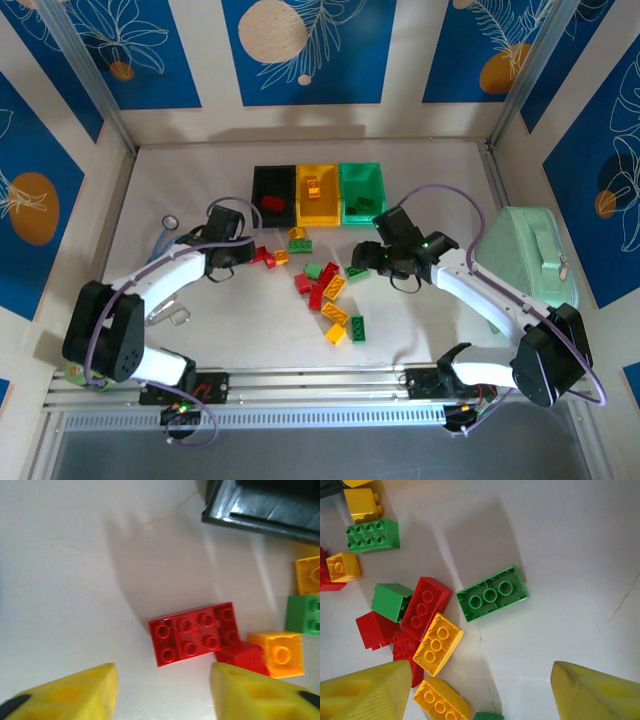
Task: Sort the legos into containers by color
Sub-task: Move the lego to the center of the table, then pick up the lego from the center of the table.
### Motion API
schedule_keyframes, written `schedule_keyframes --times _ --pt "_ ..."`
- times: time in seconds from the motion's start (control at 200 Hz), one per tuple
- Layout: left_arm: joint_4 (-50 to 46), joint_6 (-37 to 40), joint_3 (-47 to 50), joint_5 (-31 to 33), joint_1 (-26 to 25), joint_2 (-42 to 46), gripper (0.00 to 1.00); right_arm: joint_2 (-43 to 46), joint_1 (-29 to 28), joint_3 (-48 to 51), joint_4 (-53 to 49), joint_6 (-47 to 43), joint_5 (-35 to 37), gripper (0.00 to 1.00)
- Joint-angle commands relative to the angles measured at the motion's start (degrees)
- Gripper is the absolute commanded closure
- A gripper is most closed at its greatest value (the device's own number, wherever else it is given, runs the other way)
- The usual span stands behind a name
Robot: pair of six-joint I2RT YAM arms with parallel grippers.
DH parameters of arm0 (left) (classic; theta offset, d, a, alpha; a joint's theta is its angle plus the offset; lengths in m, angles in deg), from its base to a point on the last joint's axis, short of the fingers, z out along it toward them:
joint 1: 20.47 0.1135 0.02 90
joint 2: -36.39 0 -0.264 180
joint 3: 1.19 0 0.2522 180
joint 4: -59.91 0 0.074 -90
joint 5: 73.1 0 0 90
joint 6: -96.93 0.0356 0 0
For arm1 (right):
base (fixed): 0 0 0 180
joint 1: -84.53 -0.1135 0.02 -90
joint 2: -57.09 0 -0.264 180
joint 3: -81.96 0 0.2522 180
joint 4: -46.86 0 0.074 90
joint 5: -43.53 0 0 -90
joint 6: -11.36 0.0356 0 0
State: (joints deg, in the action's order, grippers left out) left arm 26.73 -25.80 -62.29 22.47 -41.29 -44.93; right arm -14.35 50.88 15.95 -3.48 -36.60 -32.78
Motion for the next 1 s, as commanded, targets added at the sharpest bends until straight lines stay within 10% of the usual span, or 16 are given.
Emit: schedule_keyframes --times 0.0,0.996 --pt "-2.15 2.68 -2.43 -2.44 -0.04 -1.45 0.41 -1.21 -0.86 -0.73 0.41 0.59 -1.43 0.26" --pt "-5.58 -0.51 -12.59 -4.86 0.78 -19.20 0.21 0.78 -0.63 0.48 -0.51 0.43 -0.27 0.26"
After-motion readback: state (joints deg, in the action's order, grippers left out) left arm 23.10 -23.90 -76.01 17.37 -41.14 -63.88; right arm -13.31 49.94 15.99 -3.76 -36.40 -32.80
